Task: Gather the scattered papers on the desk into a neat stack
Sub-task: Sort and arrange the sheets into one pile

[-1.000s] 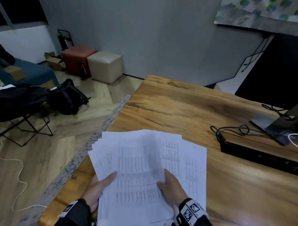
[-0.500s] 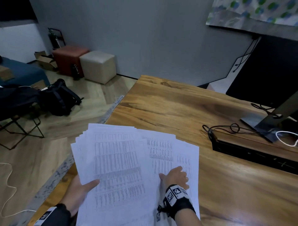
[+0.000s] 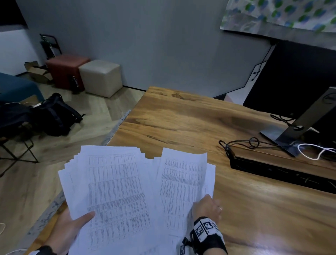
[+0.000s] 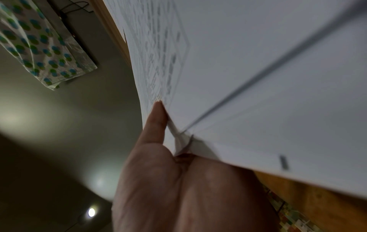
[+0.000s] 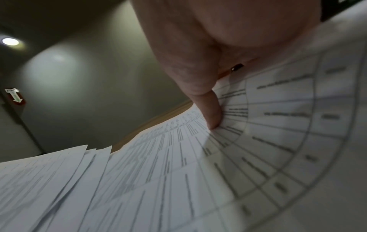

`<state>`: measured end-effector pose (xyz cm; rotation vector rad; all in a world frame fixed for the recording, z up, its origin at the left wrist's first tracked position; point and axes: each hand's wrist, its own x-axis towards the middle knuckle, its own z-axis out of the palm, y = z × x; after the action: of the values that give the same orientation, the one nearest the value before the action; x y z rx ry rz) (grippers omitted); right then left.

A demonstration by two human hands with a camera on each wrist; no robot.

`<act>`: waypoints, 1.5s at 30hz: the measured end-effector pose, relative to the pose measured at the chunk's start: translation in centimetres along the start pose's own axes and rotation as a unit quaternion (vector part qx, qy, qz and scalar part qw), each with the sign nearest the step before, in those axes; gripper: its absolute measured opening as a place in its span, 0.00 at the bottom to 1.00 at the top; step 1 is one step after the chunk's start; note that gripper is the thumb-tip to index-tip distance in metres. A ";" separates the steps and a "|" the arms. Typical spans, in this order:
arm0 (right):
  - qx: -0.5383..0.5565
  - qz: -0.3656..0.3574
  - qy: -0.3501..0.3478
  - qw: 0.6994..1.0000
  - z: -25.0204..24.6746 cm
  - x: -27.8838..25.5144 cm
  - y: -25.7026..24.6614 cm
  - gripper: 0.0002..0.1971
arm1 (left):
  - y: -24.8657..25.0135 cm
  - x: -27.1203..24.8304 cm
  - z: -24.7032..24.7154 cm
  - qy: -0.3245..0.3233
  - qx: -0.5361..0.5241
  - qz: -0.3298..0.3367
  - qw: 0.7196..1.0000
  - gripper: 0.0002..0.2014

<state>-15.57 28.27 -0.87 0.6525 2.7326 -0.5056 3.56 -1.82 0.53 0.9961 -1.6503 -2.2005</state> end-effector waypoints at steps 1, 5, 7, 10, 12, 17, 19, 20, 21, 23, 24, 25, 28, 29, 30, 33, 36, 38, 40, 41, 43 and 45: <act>0.015 0.003 -0.003 1.000 0.1 0.2 -0.1 0.14 | -0.1 0.1 0.0 0.001 -0.003 -0.001 1.000 0.23; 0.116 0.018 0.013 0.993 0.5 1.2 0.4 0.23 | -0.3 0.4 -0.1 0.001 -0.016 -0.005 1.000 0.26; 0.174 0.031 0.006 0.984 0.0 1.6 1.0 0.17 | -0.3 0.5 -0.2 -0.004 -0.022 -0.007 1.000 0.27; 0.234 -0.020 -0.061 0.970 -1.6 1.8 1.9 0.04 | -0.6 0.8 -0.6 -0.006 -0.008 -0.007 1.000 0.27; 0.250 -0.080 -0.092 0.961 -3.5 1.5 2.3 0.07 | -0.7 0.9 -0.7 -0.004 0.000 -0.004 1.000 0.28; 0.238 -0.192 -0.066 0.950 -9.8 1.0 2.4 0.09 | -0.8 1.2 -0.5 -0.013 -0.002 -0.012 1.000 0.27; 0.219 -0.232 -0.041 0.947 -12.2 0.7 2.5 0.08 | -0.9 1.2 -0.2 -0.018 -0.003 -0.016 1.000 0.27; 0.208 -0.249 -0.032 0.945 -13.3 0.4 2.5 0.08 | -1.0 1.3 -0.2 -0.019 -0.003 -0.019 1.000 0.26; 0.201 -0.264 -0.024 0.943 -14.3 0.2 2.6 0.09 | -1.0 1.4 -0.2 -0.018 -0.001 -0.021 1.000 0.26; 0.188 -0.296 -0.002 0.937 -16.1 -0.1 2.6 0.10 | -1.1 1.6 -0.2 -0.016 0.004 -0.023 1.000 0.26; 0.177 -0.308 0.015 0.935 -16.9 -0.2 2.6 0.11 | -1.2 1.7 -0.2 -0.016 0.008 -0.023 1.000 0.26; 0.164 -0.318 0.032 0.933 -17.6 -0.4 2.6 0.11 | -1.1 1.8 -0.2 -0.017 0.012 -0.022 1.000 0.26; 0.165 -0.331 0.079 0.926 -20.1 -1.4 2.7 0.06 | -0.8 1.8 -0.1 -0.021 0.016 -0.027 0.999 0.26; 0.172 -0.337 0.089 0.921 -21.0 -1.9 2.7 0.05 | -0.7 1.7 -0.1 -0.026 0.015 -0.029 0.999 0.25; 0.180 -0.345 0.095 0.916 -22.0 -2.4 2.7 0.04 | -0.6 1.7 -0.1 -0.033 0.013 -0.032 0.999 0.24; 0.247 -0.368 0.070 0.894 -24.6 -3.8 2.5 0.05 | 0.0 1.2 0.4 -0.067 0.002 -0.043 0.997 0.27; 0.378 -0.336 -0.032 0.862 -25.9 -4.7 2.2 0.03 | 0.8 0.6 1.3 -0.099 0.000 -0.050 0.994 0.38; 0.466 -0.299 -0.128 0.823 -25.2 -4.6 2.1 0.09 | 1.3 0.4 2.1 -0.123 -0.020 -0.057 0.991 0.39; 0.517 -0.275 -0.209 0.783 -23.3 -4.6 1.5 0.13 | 1.7 0.3 2.9 -0.147 -0.049 -0.070 0.985 0.37; 0.525 -0.266 -0.241 0.771 -22.0 -4.7 1.1 0.13 | 1.7 0.4 3.2 -0.155 -0.061 -0.073 0.983 0.36; 0.511 -0.249 -0.282 0.773 -18.3 -5.1 0.0 0.10 | 1.6 0.5 3.7 -0.152 -0.066 -0.080 0.983 0.32; 0.440 -0.259 -0.296 0.808 -13.8 -5.1 -0.7 0.10 | 1.5 0.5 4.1 -0.146 -0.048 -0.086 0.984 0.27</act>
<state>-14.20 31.19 13.46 -0.1396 1.9160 -1.8017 0.30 0.57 2.28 0.8521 -1.6049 -2.6214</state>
